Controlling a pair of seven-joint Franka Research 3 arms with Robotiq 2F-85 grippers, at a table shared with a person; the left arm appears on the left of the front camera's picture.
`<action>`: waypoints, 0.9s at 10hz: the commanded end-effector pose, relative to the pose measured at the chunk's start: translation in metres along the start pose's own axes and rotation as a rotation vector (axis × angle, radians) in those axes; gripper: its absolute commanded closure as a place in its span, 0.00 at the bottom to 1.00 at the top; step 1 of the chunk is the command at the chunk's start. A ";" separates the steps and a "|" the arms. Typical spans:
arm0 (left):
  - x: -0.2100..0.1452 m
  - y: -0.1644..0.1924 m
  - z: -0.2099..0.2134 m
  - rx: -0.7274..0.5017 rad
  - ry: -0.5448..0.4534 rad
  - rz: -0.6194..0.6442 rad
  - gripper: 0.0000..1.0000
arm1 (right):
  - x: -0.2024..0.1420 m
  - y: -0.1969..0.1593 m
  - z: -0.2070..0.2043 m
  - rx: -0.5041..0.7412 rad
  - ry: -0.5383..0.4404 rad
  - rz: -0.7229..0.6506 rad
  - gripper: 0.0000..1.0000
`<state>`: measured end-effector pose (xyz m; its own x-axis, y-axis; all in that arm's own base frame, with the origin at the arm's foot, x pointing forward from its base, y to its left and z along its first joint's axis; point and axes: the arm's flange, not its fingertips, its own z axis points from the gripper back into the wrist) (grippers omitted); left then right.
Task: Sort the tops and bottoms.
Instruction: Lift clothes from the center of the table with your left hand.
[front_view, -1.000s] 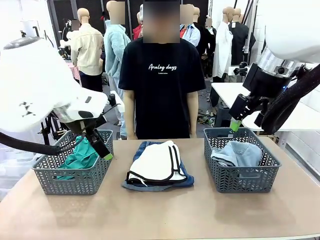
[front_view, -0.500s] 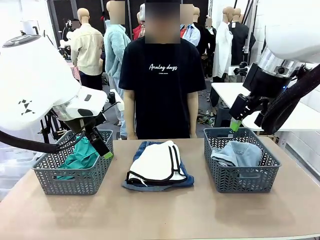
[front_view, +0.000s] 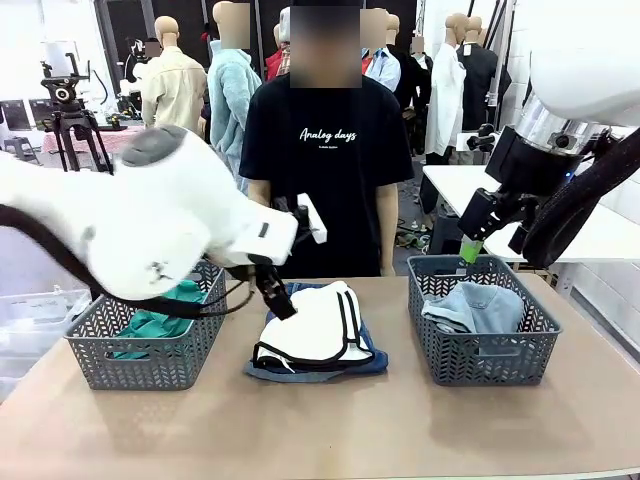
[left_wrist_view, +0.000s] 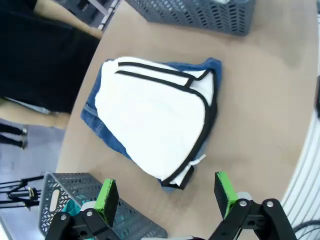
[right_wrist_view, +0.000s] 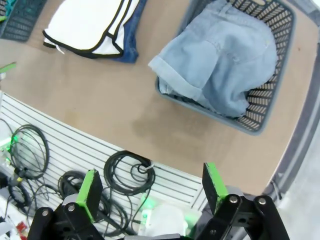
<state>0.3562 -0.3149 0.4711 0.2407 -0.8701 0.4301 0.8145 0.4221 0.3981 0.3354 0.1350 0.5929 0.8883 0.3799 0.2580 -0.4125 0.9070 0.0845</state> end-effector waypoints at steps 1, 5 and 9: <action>0.018 0.014 -0.039 0.119 0.140 0.058 0.00 | 0.000 -0.001 0.000 -0.009 0.005 0.002 0.00; 0.026 0.018 -0.058 0.211 0.221 0.077 0.00 | 0.000 -0.001 0.000 -0.009 0.005 0.002 0.00; 0.009 0.028 -0.048 0.199 0.239 0.068 0.00 | 0.000 -0.001 0.000 -0.009 0.005 0.002 0.00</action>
<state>0.4080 -0.3190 0.4456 0.4308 -0.8614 0.2692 0.6789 0.5059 0.5321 0.3355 0.1349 0.5929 0.8884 0.3796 0.2581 -0.4122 0.9072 0.0846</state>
